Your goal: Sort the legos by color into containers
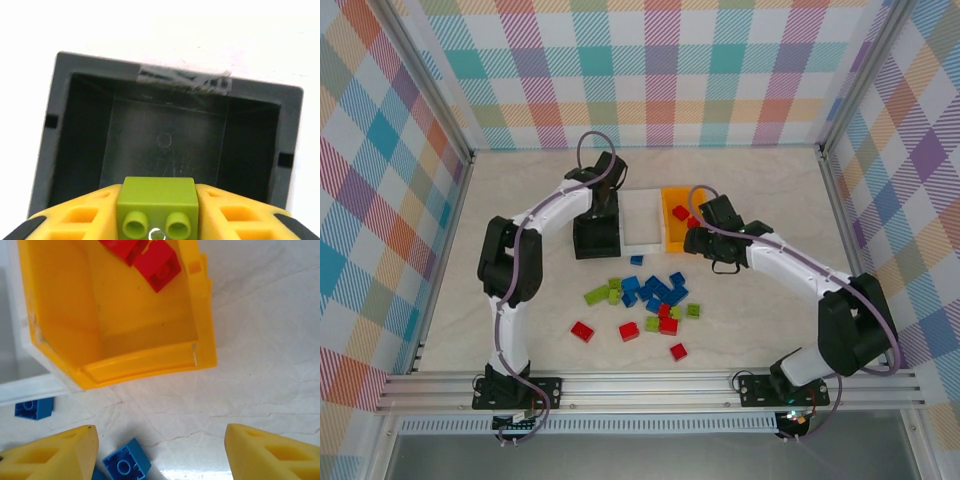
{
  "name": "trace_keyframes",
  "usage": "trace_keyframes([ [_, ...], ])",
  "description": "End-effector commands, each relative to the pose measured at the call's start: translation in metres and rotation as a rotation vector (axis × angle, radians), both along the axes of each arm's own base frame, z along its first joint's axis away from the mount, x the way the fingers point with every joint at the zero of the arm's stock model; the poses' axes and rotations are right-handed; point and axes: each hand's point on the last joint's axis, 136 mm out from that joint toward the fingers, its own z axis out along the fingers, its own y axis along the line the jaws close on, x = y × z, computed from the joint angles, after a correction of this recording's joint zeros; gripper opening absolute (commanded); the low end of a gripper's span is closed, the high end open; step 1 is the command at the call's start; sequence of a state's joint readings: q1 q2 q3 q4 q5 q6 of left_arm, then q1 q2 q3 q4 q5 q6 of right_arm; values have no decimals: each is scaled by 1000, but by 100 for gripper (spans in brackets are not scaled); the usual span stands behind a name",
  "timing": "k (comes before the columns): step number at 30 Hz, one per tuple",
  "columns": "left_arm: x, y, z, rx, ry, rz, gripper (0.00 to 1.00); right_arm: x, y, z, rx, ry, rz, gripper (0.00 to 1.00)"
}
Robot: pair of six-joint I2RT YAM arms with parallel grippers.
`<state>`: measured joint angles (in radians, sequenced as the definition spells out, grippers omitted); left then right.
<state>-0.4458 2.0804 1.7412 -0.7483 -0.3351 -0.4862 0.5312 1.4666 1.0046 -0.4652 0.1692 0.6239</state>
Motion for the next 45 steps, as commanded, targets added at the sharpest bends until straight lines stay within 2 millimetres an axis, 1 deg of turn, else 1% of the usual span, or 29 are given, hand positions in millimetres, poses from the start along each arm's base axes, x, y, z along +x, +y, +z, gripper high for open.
trace_keyframes([
  [1,5,5,9,34,8,-12,52,-22,12,0,52,44,85,69],
  [4,10,2,18,25,-12,-18,62,-38,17,-3,40,71,135,70],
  [6,12,0,28,13,-28,-21,65,-47,19,-3,36,81,160,68],
  [9,8,-8,55,-67,-70,-27,68,-61,20,-6,29,103,195,66],
  [11,-4,-20,80,-155,-124,-47,76,-71,22,-11,14,138,226,66],
  [12,-12,-25,89,-186,-146,-61,80,-75,21,-15,-2,158,228,66],
  [14,-34,-37,107,-245,-179,-99,87,-88,16,-26,-44,202,224,66],
  [15,-45,-42,112,-260,-191,-118,97,-93,13,-31,-63,217,218,66],
  [16,-60,-48,116,-277,-198,-142,100,-99,10,-37,-80,232,213,66],
  [17,-74,-51,118,-283,-203,-162,100,-104,7,-43,-92,246,205,66],
  [19,-102,-55,119,-284,-219,-191,100,-111,4,-52,-100,263,193,66],
  [21,-128,-53,109,-301,-214,-201,100,-114,6,-59,-90,271,187,66],
  [23,-152,-45,95,-324,-199,-182,100,-115,9,-66,-90,274,189,65],
  [24,-160,-40,89,-332,-191,-173,100,-114,12,-68,-88,275,188,64],
  [26,-178,-26,74,-333,-171,-143,100,-115,18,-72,-91,277,203,63],
  [29,-196,-12,61,-340,-155,-125,100,-115,22,-78,-107,290,210,63],
  [31,-204,-5,57,-332,-150,-118,100,-114,20,-81,-125,297,197,62],
  [34,-211,7,55,-308,-154,-99,100,-115,12,-85,-167,308,168,58],
  [36,-214,11,56,-305,-162,-95,100,-119,8,-88,-185,324,161,54],
  [39,-216,17,58,-289,-174,-86,100,-128,4,-95,-211,355,168,52],
  [41,-216,21,60,-277,-182,-82,100,-134,-1,-101,-225,375,161,46],
  [42,-216,21,61,-273,-184,-83,100,-134,-1,-101,-223,374,157,43],
  [43,-216,23,62,-264,-188,-83,100,-135,-1,-100,-217,366,154,39],
  [45,-216,28,64,-239,-193,-79,100,-132,1,-92,-195,335,157,33],
])
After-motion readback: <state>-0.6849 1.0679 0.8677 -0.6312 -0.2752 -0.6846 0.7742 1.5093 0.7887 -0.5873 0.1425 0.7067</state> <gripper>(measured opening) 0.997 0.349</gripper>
